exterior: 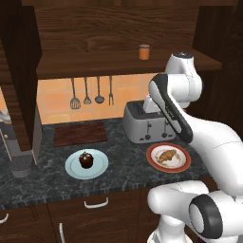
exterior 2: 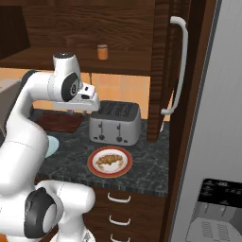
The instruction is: From the different types of pastries on the counter, select a croissant and place it on the cutting board. Then retrieve a jar of jam from the cabinet and place it alongside the croissant on the cutting board.
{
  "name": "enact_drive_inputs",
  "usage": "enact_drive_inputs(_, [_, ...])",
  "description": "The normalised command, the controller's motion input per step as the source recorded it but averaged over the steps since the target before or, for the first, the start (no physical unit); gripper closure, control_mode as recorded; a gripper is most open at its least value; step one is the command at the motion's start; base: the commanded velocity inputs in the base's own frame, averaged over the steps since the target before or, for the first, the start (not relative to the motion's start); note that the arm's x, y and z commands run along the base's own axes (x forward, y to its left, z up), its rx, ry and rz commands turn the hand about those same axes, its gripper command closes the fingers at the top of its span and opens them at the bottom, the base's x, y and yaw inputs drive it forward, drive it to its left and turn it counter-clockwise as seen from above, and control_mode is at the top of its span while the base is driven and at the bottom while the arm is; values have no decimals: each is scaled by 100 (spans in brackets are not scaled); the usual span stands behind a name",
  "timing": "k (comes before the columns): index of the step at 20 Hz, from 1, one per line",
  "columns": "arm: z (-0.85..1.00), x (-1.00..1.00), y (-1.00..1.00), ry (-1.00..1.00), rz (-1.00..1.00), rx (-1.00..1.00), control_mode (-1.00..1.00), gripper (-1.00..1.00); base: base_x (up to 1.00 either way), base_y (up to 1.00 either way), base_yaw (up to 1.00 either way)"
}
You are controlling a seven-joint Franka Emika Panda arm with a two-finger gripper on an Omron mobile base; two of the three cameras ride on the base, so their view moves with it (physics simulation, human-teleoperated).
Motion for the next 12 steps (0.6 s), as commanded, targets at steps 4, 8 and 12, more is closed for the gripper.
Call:
enact_drive_inputs(4, [-28,-32,-35,0,0,5,-100,-100,0,0,0])
enact_drive_inputs(8, [-70,-73,-68,1,-5,1,-100,-100,0,0,0])
enact_drive_inputs(12, [-57,-10,-8,0,-3,-1,-100,-100,0,0,0])
